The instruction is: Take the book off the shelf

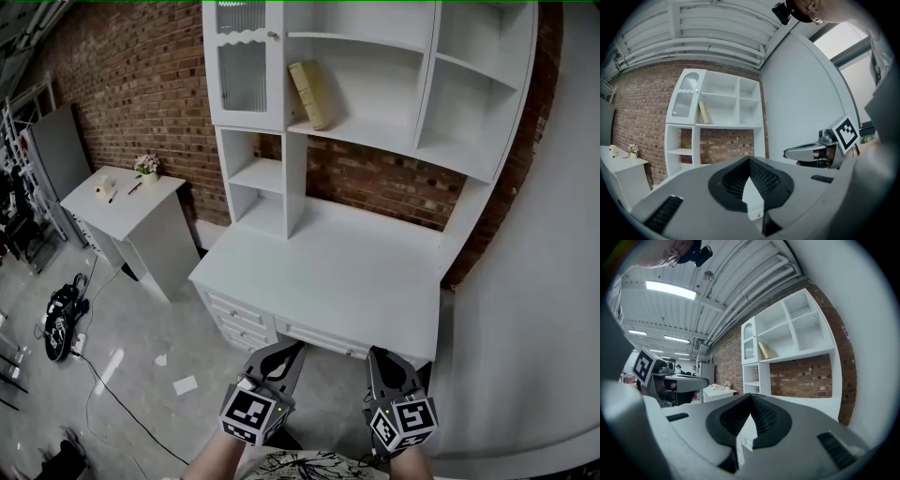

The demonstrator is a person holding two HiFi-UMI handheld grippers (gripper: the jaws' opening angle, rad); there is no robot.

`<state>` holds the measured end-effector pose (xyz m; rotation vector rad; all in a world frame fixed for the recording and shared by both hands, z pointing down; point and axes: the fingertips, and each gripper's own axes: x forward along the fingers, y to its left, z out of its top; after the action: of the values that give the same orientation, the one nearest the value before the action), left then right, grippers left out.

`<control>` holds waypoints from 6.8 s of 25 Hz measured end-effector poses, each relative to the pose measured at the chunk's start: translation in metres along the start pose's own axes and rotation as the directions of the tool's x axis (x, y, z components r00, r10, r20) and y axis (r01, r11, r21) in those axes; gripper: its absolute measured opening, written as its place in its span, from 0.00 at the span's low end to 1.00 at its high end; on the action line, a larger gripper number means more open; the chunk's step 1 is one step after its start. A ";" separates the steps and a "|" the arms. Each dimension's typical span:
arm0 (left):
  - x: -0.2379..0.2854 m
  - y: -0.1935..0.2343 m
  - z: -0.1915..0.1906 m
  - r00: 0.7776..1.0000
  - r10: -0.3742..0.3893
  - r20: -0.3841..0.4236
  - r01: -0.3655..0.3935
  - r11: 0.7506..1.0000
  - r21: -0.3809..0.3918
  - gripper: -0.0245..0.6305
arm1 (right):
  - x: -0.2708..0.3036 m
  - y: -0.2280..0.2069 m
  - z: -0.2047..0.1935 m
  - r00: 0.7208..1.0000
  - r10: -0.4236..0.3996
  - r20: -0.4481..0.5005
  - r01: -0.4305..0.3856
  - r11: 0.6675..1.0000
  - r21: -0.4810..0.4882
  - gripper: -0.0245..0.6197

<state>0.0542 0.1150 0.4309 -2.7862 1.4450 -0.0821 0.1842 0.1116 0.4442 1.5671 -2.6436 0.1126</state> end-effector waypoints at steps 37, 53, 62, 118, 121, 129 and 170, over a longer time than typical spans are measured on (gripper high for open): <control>0.327 0.269 0.070 0.994 -0.002 0.112 0.001 1.000 0.008 0.05 | 0.362 -0.171 0.114 0.993 -0.060 0.104 0.072 0.991 -0.112 0.04; 0.400 0.331 0.160 0.984 0.054 0.171 -0.061 0.998 0.035 0.11 | 0.426 -0.199 0.141 0.989 -0.081 0.127 0.101 0.981 -0.166 0.04; 0.440 0.366 0.218 0.988 0.022 0.154 -0.003 0.993 -0.120 0.68 | 0.447 -0.182 0.132 0.992 -0.075 0.099 0.093 0.977 -0.192 0.04; 0.374 0.415 0.271 0.945 0.061 0.321 -0.053 0.998 -0.034 0.37 | 0.445 -0.169 0.113 0.977 -0.208 0.049 0.213 0.968 -0.132 0.04; 0.344 0.416 0.258 0.953 0.046 0.300 -0.041 0.999 -0.021 0.37 | 0.451 -0.149 0.114 0.979 -0.194 0.054 0.200 0.970 -0.135 0.04; 0.287 0.420 0.208 0.934 0.009 0.356 -0.013 1.000 0.009 0.37 | 0.458 -0.102 0.103 0.980 -0.188 0.063 0.194 0.974 -0.117 0.04; 0.303 0.432 -0.007 0.993 -0.003 0.121 0.004 1.000 -0.006 0.37 | 0.474 -0.074 0.069 0.975 -0.202 0.094 0.210 0.975 -0.077 0.04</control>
<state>-0.1249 -0.3815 0.4401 -2.7447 1.4151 0.0896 0.0206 -0.3443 0.4229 1.8432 -2.4883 -0.0812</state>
